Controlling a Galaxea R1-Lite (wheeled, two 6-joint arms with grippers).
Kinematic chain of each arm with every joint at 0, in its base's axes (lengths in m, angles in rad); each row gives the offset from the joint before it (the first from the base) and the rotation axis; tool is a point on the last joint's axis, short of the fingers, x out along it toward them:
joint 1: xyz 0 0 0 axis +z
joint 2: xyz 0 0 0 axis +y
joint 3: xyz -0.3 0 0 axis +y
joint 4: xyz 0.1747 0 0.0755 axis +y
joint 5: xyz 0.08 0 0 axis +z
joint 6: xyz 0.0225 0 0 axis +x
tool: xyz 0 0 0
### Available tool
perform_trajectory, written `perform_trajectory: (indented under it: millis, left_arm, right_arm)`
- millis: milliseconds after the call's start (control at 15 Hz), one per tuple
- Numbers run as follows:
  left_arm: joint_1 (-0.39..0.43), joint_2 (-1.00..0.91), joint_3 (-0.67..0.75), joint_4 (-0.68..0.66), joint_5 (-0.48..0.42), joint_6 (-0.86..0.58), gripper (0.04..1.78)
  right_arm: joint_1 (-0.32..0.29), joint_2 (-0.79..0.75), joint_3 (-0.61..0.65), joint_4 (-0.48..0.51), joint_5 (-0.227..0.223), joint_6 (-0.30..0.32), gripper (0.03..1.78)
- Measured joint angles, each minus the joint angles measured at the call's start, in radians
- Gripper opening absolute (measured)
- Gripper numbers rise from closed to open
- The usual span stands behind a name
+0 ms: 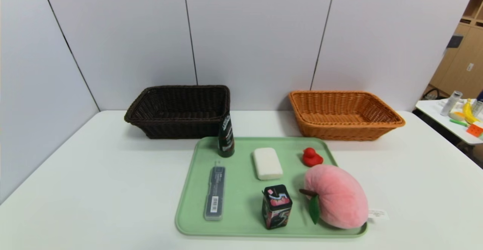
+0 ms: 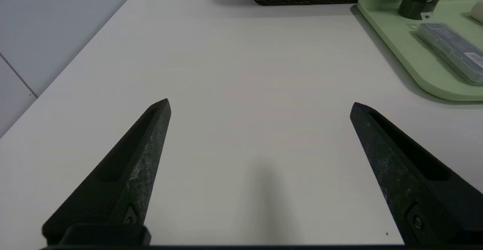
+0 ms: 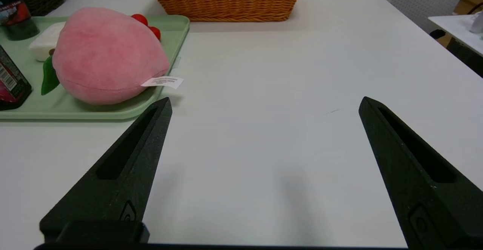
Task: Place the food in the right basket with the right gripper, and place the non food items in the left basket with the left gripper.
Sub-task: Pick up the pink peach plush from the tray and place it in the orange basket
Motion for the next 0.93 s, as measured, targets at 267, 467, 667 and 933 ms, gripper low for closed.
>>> perform_trajectory:
  millis: [267, 467, 667, 933]
  left_arm:
    - [0.000, 0.000, -0.019, -0.005, -0.001, 0.007, 1.69]
    - [-0.001, 0.015, -0.151, 0.041, -0.034, 0.017, 1.69]
    - [-0.001, 0.131, -0.293, 0.032, -0.054, 0.018, 1.69]
    - [-0.002, 0.438, -0.480, -0.120, -0.069, 0.020, 1.69]
  right_arm:
    - [0.000, 0.000, -0.002, -0.044, 0.019, -0.043, 1.71]
    - [0.000, 0.005, -0.130, -0.053, 0.124, -0.025, 1.27]
    - [0.001, 0.093, -0.301, -0.017, 0.232, -0.015, 0.89]
    - [0.037, 0.355, -0.494, -0.067, 0.259, 0.003, 0.05]
